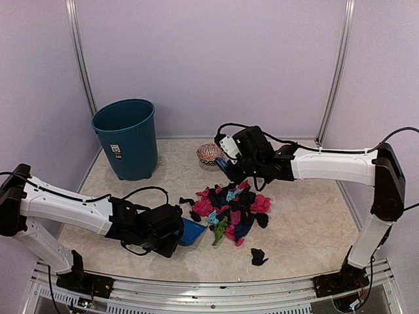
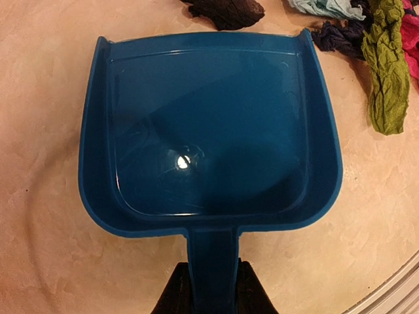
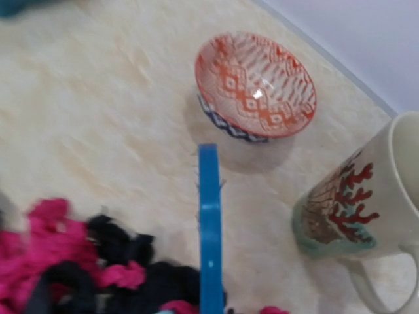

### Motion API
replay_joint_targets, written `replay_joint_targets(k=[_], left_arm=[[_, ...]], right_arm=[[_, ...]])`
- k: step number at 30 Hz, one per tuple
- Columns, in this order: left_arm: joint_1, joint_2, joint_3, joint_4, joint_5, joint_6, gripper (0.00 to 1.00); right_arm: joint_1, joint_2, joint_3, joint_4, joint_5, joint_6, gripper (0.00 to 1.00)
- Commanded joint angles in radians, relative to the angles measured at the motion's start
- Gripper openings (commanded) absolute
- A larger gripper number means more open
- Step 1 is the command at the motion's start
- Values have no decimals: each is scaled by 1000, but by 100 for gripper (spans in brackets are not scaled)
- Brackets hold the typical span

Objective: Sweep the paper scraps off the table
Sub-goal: Sweep the paper scraps into the dustpan.

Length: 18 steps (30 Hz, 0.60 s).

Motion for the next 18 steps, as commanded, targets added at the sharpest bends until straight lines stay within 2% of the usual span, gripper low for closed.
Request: replay_joint_targets(k=[1, 8, 18], left_arm=[[-4, 45, 23, 18, 15, 56, 0], [11, 68, 18, 46, 16, 73, 0], [30, 73, -11, 105, 31, 91, 0]], right_arm=[[-6, 88, 93, -15, 81, -145, 0], [-1, 233, 218, -126, 36, -224, 0], [39, 266, 255, -188, -132, -206, 0]])
